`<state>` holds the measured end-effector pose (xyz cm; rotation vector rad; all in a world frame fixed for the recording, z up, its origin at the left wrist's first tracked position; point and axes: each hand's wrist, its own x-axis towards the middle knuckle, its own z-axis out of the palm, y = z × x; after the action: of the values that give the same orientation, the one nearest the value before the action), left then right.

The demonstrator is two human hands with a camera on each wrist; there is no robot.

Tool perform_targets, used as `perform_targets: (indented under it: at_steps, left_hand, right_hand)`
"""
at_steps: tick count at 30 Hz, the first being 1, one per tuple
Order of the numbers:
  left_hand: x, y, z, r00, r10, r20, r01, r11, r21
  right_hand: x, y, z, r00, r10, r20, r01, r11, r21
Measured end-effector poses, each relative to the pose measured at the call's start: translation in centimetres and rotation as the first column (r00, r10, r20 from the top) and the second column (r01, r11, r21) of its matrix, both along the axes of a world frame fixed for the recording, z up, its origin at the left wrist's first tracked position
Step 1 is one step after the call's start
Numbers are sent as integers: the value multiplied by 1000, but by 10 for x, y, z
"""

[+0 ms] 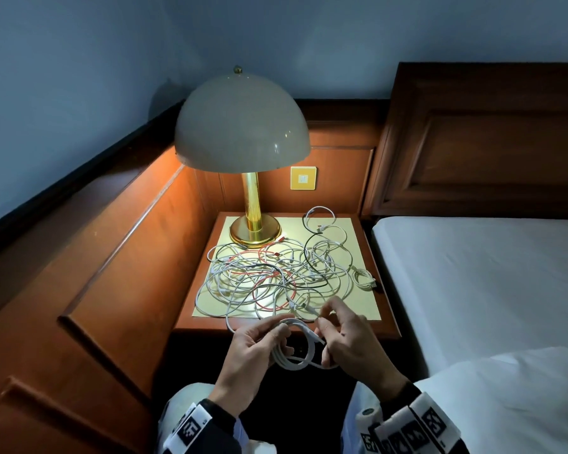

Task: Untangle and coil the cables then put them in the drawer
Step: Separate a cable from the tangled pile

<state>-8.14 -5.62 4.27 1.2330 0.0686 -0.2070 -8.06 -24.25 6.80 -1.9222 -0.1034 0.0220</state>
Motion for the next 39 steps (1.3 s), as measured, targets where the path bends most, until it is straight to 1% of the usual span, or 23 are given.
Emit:
perform_targets:
  at_steps: [2,4,5,9,11,12,13,15,16,18,21,23,25,28,30,32,33,36,39]
  left_hand:
    - [0,2,5,999,-31,-13,30,998,-64]
    - [1,4,8,999,-43,-15,42,996,-74]
    - [1,5,10,999,-46,-12,45,997,-64]
    - [4,7,11,999,-41,10,41,999,-28]
    - [5,7,11,998,-44,34,44,999,19]
    - [5,7,11,998,-52,43,51,998,36]
    - [5,6,11,997,-63,48,61,997,44]
    - [4,3,10,994,-91,56,87,994,63]
    - [3,2,10,993,-98,61,93,993,74]
    - [2,0,9,993,-81,89,72,993,99]
    - [-3,2,7,985,-48,168,29,993,115]
    - [-7,4,3,980,-36,198,15,994,108]
    - [-11,4,0,979,-10,205,-14,993,114]
    - [-11,7,-1,979,10,203,-33,993,113]
    - [-11,7,3,981,1,194,-24,993,114]
    - [-11,8,6,980,-12,199,-16,990,139]
    - [-11,9,7,978,-26,206,-8,987,164]
    - [-9,13,11,965,-92,247,23,963,270]
    - [-9,13,16,936,-145,321,-7,904,427]
  right_hand:
    - [2,3,-1,1000,-7,15,8,998,-56]
    - [5,3,-4,1000,-7,10,8,997,-79]
    - [6,4,-3,1000,6,-22,-7,999,-53]
    - [7,1,6,977,120,-175,-93,984,154]
    - [7,-2,9,966,160,-204,-109,965,238]
    - [7,-3,10,959,198,-201,-145,957,252]
    - [7,-4,11,952,236,-194,-189,954,231]
    - [7,-5,11,948,264,-180,-244,961,128]
    - [6,-5,10,955,245,-168,-234,969,82]
    - [6,-4,5,975,160,-152,-155,987,45]
    - [6,-5,-3,991,34,-129,-26,997,68]
    - [5,-5,-4,993,1,-121,10,996,91]
    - [5,-5,-5,986,23,-164,2,989,151]
    - [4,-1,-5,964,134,-232,-66,958,278]
    - [4,0,-4,935,228,-273,-95,900,424]
    - [5,0,-1,902,311,-298,-91,814,574]
    - [5,0,0,897,324,-300,-90,799,594]
    - [5,-2,-1,916,291,-276,-108,841,531]
    - [5,-1,-4,942,221,-253,-65,858,509]
